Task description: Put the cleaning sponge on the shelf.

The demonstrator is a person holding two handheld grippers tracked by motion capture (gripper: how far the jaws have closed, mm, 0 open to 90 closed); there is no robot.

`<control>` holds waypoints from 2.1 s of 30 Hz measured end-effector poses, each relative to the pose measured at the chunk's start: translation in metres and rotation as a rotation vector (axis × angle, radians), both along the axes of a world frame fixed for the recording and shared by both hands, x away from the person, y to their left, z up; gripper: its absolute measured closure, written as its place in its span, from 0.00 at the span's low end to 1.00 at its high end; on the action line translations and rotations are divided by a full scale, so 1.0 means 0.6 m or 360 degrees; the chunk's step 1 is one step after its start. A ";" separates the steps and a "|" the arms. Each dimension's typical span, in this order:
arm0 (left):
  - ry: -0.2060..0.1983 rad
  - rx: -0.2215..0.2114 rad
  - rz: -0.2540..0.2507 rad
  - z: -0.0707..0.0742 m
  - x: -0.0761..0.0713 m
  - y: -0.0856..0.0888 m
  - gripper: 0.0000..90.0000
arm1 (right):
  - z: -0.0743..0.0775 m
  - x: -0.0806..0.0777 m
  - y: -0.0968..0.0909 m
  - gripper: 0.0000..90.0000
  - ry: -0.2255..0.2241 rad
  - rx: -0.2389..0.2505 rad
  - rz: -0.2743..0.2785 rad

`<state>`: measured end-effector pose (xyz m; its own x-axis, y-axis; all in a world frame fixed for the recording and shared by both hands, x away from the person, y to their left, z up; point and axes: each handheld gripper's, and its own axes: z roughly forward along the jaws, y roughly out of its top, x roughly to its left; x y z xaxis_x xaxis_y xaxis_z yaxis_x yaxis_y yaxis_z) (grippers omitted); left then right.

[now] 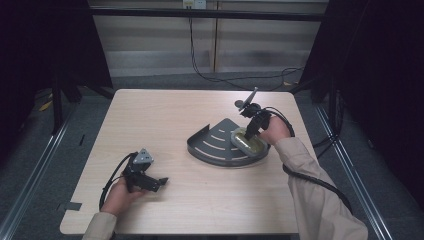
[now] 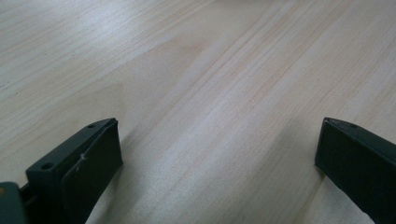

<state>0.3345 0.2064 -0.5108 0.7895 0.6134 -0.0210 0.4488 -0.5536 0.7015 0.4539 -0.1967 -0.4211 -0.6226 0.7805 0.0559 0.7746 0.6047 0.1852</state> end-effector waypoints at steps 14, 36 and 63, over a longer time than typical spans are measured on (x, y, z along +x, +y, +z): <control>-0.0001 -0.0001 0.0000 0.000 0.000 0.000 0.00 | -0.004 0.000 0.001 0.79 0.0014 -0.0017 0.0011; 0.0000 0.0001 0.0001 0.000 0.000 0.000 0.00 | -0.010 0.005 -0.008 0.77 0.0013 -0.0024 -0.0026; -0.0001 0.0001 0.0002 0.000 0.000 0.000 0.00 | 0.006 0.010 -0.007 0.45 -0.0006 -0.0017 -0.0158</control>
